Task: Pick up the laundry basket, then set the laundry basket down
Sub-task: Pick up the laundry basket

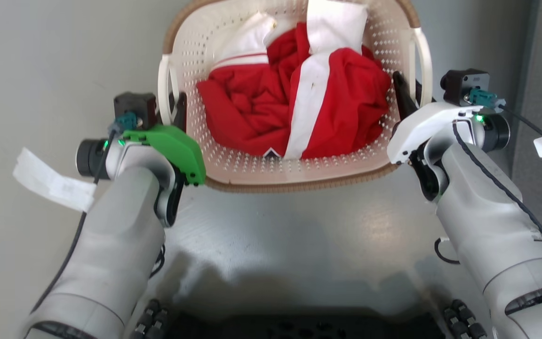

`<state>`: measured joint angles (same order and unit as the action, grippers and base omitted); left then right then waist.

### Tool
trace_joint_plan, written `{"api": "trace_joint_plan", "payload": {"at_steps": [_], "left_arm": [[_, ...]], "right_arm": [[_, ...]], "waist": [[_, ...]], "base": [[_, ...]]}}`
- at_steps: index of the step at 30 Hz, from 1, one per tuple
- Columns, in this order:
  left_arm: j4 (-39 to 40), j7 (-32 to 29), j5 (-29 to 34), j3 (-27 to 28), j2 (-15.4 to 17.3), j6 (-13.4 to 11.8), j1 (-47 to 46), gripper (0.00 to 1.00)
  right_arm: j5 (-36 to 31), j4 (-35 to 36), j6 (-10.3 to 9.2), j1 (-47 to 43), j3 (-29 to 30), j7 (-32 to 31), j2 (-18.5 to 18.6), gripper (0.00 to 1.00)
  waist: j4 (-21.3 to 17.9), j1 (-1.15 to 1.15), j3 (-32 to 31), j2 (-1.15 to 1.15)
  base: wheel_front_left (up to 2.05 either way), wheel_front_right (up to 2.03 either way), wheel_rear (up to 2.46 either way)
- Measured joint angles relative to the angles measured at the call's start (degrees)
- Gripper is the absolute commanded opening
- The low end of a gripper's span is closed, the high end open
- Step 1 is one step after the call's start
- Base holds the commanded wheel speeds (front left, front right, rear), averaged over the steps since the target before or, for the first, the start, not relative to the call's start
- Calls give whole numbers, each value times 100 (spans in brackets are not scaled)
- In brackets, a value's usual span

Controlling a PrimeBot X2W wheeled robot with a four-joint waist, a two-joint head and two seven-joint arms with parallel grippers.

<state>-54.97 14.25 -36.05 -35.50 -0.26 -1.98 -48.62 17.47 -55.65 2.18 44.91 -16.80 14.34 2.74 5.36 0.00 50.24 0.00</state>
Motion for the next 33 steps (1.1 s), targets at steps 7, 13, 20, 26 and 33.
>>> {"api": "trace_joint_plan", "payload": {"at_steps": [7, 13, 20, 26, 33], "left_arm": [[-168, 0, -41, 20, -34, 3, 319, 0], [-455, 0, -179, -38, -87, 119, 703, 0], [-681, 0, -263, -197, -111, 224, 1072, 0], [-842, -64, -352, -322, -119, 313, 1427, 0], [-1034, -266, -474, -387, -131, 436, 1795, 0]], "right_arm": [[201, -88, 82, -259, -47, -1, -40, 0], [439, -335, 143, -626, -219, -2, -97, 0], [730, -579, 213, -988, -456, -3, -134, 0], [957, -733, 280, -1319, -712, -68, -153, 0], [1162, -816, 287, -1664, -1014, -327, -185, 0]], "waist": [[-48, 0, -452, 0], [-93, 0, -946, 0], [-137, 0, -1452, 0], [-179, 0, -1892, 0], [-238, 0, -2329, 0]], "base": [[0, 0, 0], [0, 0, 0], [0, 0, 0], [0, 0, 0], [0, 0, 0]]}}
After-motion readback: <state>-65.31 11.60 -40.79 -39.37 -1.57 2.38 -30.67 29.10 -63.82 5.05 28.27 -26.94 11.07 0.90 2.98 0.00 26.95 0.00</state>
